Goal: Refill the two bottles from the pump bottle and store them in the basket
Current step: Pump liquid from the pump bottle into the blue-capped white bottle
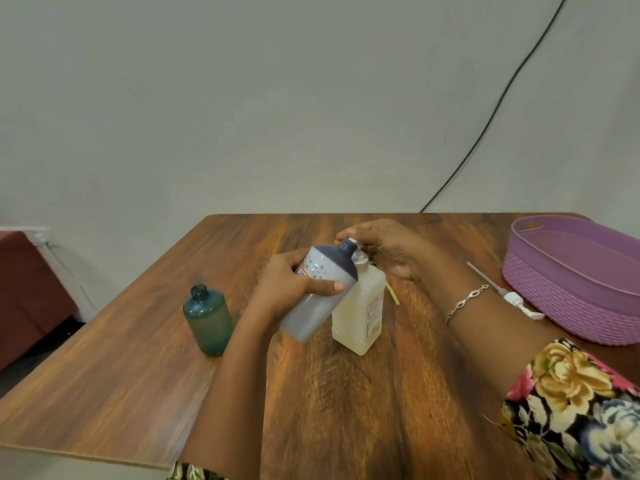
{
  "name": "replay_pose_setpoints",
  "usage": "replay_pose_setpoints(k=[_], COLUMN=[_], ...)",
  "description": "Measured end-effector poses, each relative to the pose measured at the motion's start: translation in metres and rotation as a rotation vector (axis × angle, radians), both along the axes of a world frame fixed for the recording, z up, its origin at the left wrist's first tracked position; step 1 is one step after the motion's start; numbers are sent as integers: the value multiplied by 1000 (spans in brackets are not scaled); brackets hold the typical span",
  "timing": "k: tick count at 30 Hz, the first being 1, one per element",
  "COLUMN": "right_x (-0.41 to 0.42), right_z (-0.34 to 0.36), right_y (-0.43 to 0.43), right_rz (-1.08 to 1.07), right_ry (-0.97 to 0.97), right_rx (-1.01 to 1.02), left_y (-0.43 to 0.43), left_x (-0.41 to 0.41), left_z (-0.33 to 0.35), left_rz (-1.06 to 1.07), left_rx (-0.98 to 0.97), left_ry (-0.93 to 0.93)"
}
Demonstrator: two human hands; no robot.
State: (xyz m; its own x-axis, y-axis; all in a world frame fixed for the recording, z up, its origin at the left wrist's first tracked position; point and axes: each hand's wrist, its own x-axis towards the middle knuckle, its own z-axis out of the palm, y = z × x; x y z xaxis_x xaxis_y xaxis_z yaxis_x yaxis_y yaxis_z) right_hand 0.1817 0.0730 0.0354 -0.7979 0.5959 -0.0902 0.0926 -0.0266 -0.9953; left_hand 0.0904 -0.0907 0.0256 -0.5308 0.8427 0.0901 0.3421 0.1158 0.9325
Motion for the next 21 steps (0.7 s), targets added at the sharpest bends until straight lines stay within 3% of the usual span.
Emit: replay_pose_setpoints(k=[11, 21], right_x=[2, 0], right_z=[3, -2], right_y=[-3, -4], right_rz=[-76, -58], right_ry=[6, -59], right_rx=[74, -9], left_y=[0, -1], left_x=[5, 4], left_z=[3, -2], left_rz=[1, -3], left_rx=[18, -8], left_ry=[0, 7])
